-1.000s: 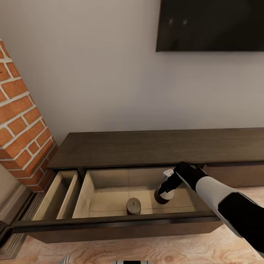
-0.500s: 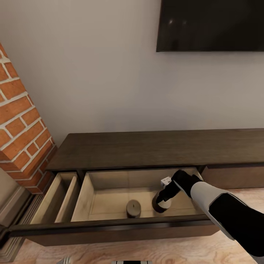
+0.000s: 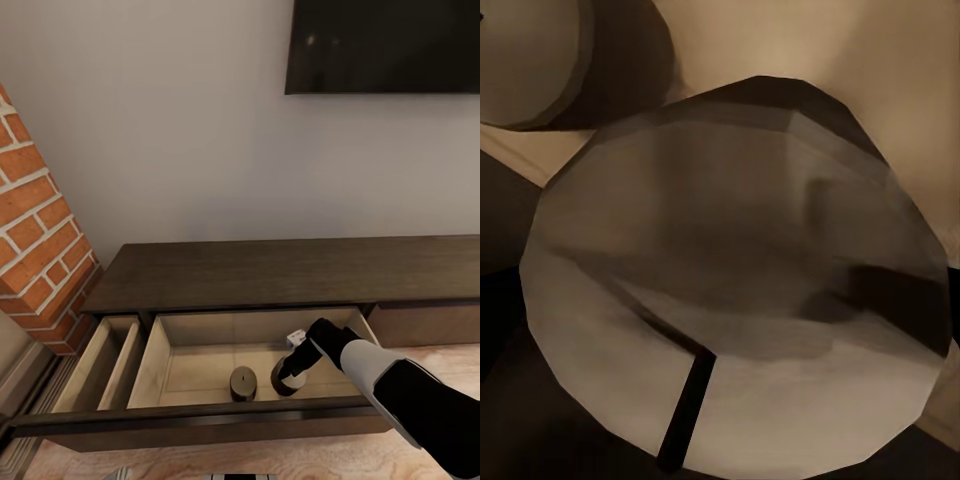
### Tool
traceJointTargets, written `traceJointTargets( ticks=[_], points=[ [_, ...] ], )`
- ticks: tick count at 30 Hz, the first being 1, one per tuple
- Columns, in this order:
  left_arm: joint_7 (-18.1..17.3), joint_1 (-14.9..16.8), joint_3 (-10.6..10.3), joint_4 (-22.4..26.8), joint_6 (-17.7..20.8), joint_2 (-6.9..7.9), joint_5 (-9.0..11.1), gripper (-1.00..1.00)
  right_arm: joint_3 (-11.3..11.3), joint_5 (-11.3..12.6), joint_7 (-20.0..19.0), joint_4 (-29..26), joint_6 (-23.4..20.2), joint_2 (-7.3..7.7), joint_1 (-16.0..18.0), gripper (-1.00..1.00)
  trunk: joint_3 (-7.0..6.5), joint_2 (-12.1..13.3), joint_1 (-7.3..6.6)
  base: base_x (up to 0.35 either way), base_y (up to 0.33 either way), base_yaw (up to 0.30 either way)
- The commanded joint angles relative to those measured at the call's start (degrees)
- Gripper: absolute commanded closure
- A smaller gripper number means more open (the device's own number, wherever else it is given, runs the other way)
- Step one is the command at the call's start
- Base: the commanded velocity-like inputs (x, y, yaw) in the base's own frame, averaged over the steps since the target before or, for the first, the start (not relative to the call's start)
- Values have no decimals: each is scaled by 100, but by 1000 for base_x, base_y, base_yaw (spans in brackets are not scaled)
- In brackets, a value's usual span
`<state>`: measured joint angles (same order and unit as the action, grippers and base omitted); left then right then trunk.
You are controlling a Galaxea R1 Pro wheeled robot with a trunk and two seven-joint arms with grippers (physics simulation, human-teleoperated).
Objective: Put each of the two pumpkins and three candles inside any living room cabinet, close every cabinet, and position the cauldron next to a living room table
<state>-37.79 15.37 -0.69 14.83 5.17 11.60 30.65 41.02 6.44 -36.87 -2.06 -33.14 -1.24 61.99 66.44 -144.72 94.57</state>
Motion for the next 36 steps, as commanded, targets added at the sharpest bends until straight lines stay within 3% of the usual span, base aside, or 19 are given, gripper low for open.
traceJointTargets(
  ticks=[1,15,26,27,36],
  points=[
    [-16,1,-5,2,54,1,55,-100,46,76,13,-5,-42,-4,-2,100,5,-2,-1,66,0,0],
    [-13,1,-2,2,47,5,55,-100,46,77,308,-5,35,-20,-200,100,5,-2,-1,39,0,0],
    [-9,1,-2,2,46,0,55,-100,46,70,414,3,131,-124,-296,100,5,-2,-1,0,0,0],
    [-9,1,-2,2,46,0,55,-100,46,74,415,4,135,-126,-298,-100,5,-2,-1,0,0,0],
    [-16,1,-2,2,47,0,55,-100,38,93,417,-4,141,-129,-302,-100,5,-2,-1,0,0,0]
  ],
)
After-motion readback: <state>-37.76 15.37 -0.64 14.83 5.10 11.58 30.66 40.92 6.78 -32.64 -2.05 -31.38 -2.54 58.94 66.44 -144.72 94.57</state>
